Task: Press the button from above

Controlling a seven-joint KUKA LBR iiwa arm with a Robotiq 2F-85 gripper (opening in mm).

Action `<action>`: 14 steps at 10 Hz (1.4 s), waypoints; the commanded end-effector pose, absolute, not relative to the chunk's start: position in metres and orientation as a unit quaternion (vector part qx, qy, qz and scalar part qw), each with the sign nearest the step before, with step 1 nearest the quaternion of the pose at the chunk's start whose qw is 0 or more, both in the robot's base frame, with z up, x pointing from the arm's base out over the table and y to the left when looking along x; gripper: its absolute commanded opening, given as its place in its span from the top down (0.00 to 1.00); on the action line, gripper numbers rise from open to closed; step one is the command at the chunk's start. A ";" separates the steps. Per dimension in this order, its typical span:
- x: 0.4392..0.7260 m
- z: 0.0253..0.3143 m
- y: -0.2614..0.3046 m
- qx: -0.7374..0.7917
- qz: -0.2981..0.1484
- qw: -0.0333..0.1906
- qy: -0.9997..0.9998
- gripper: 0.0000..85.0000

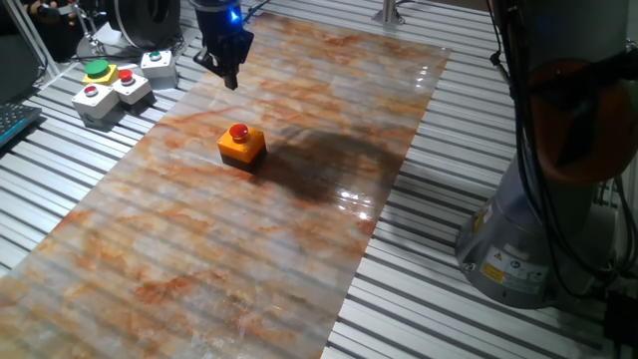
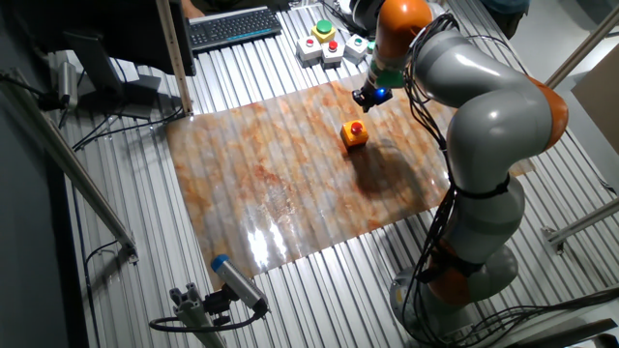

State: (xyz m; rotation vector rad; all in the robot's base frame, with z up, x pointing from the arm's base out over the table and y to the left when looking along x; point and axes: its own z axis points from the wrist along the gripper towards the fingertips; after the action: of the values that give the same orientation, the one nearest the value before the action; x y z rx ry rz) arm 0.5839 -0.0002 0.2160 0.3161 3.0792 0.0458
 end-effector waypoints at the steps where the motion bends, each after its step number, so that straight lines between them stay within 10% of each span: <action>1: 0.584 0.213 0.000 0.101 0.015 0.025 0.994 1.00; 14: 0.591 0.184 -0.001 0.098 0.014 0.040 0.994 1.00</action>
State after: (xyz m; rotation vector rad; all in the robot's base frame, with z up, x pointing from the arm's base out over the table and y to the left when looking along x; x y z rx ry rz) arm 0.5907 -0.0015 0.1843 0.2994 3.0468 0.0427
